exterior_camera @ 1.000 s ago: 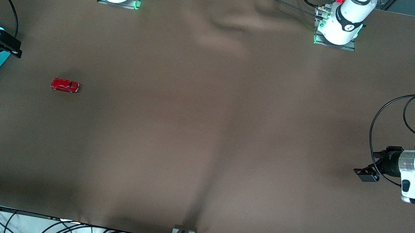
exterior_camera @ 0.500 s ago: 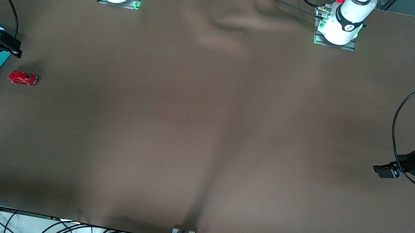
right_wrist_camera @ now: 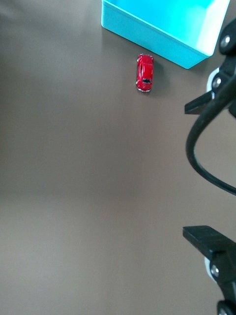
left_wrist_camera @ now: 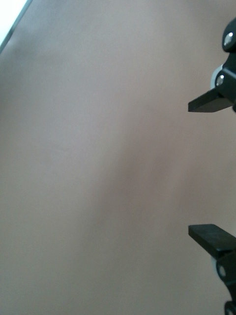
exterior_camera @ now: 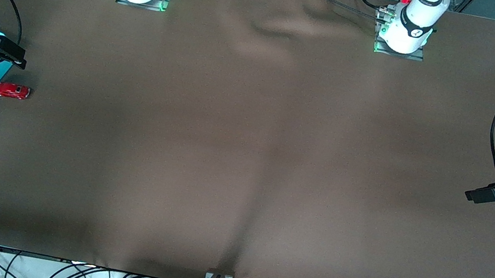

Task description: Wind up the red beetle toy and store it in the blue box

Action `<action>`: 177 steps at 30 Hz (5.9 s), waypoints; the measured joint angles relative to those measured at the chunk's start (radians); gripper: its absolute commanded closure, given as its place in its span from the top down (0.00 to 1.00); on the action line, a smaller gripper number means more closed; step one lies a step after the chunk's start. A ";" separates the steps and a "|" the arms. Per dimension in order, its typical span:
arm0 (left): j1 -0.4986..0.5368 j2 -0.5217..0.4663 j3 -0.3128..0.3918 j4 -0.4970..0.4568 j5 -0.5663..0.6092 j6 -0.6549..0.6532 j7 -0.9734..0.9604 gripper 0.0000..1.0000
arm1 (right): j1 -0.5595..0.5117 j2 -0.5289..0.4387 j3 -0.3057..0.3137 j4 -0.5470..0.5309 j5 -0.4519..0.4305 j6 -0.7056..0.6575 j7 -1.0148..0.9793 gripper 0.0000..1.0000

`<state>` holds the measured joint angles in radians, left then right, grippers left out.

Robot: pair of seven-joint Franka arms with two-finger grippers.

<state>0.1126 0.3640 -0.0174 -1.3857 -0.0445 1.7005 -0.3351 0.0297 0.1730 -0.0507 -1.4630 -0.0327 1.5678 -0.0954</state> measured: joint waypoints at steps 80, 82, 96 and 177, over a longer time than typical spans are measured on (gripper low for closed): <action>-0.193 -0.214 0.031 0.108 0.012 -0.313 0.241 1.00 | -0.031 0.036 -0.005 -0.010 0.002 -0.012 0.103 1.00; -0.194 -0.216 0.031 0.108 0.012 -0.318 0.241 1.00 | -0.033 0.039 -0.005 -0.019 0.002 0.000 0.151 1.00; -0.204 -0.244 0.035 0.101 0.011 -0.343 0.241 1.00 | -0.044 0.054 -0.029 -0.156 0.001 0.175 0.416 1.00; -0.212 -0.232 0.033 0.087 -0.007 -0.342 0.241 1.00 | -0.162 0.279 -0.260 -0.615 -0.069 0.931 1.029 1.00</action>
<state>-0.0989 0.1320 0.0155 -1.2984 -0.0517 1.3588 -0.0937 -0.1327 0.4523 -0.3110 -2.0782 -0.1015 2.4987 0.9338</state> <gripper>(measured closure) 0.000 0.000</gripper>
